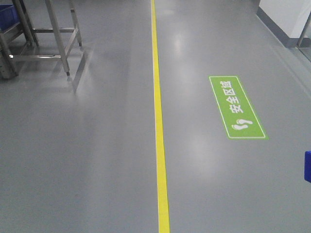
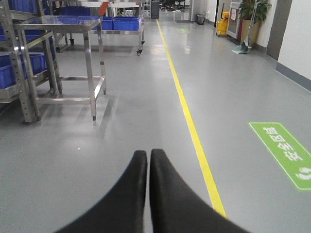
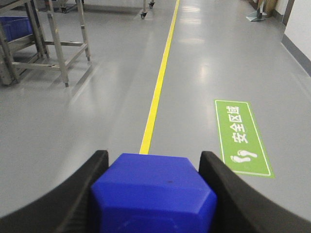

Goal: Pour parts from conveyor to right shelf
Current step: 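Drive along the yellow floor line toward the bin shelving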

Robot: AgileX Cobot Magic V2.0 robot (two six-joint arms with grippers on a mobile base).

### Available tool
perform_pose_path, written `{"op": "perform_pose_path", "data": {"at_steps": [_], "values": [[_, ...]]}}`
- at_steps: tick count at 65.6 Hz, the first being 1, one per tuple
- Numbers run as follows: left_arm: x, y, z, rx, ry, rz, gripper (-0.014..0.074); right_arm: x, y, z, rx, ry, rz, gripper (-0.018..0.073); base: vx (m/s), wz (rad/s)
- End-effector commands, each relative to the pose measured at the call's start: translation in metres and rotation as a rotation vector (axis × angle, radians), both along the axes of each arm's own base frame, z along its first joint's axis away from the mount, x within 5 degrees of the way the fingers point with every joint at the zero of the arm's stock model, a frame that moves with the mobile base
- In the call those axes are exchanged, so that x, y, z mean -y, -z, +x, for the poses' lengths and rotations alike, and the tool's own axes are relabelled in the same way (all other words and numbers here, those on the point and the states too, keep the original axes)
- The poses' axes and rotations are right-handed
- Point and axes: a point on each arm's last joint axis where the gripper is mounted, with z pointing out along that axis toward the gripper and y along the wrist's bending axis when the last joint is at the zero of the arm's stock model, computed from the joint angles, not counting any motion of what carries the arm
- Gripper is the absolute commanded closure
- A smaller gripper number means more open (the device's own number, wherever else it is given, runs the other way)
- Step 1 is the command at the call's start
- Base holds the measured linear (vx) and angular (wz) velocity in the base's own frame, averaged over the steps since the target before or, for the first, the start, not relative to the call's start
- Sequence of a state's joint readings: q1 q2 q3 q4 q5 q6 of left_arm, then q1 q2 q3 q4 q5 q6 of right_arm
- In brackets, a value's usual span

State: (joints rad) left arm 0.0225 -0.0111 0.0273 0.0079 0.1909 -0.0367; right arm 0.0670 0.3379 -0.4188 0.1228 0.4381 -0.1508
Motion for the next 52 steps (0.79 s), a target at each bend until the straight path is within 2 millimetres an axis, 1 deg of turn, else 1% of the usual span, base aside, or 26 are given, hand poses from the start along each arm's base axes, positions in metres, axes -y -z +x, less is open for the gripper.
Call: {"op": "perform_pose_path", "data": {"at_steps": [1, 27, 52], "values": [[0.0, -0.0137, -0.0011, 0.104, -0.002, -0.014, 0.0603, 0.0007, -0.016, 0.0013, 0.1, 0.009, 0.008, 0.0564, 0.67, -0.05], [0.0, -0.0137, -0.0011, 0.104, -0.002, -0.014, 0.0603, 0.0007, -0.0159, 0.0013, 0.1, 0.009, 0.009, 0.0564, 0.67, -0.08], [0.0, -0.0137, -0.0011, 0.104, -0.002, -0.014, 0.0603, 0.0007, -0.016, 0.0013, 0.1, 0.009, 0.009, 0.0564, 0.71, 0.02]]}}
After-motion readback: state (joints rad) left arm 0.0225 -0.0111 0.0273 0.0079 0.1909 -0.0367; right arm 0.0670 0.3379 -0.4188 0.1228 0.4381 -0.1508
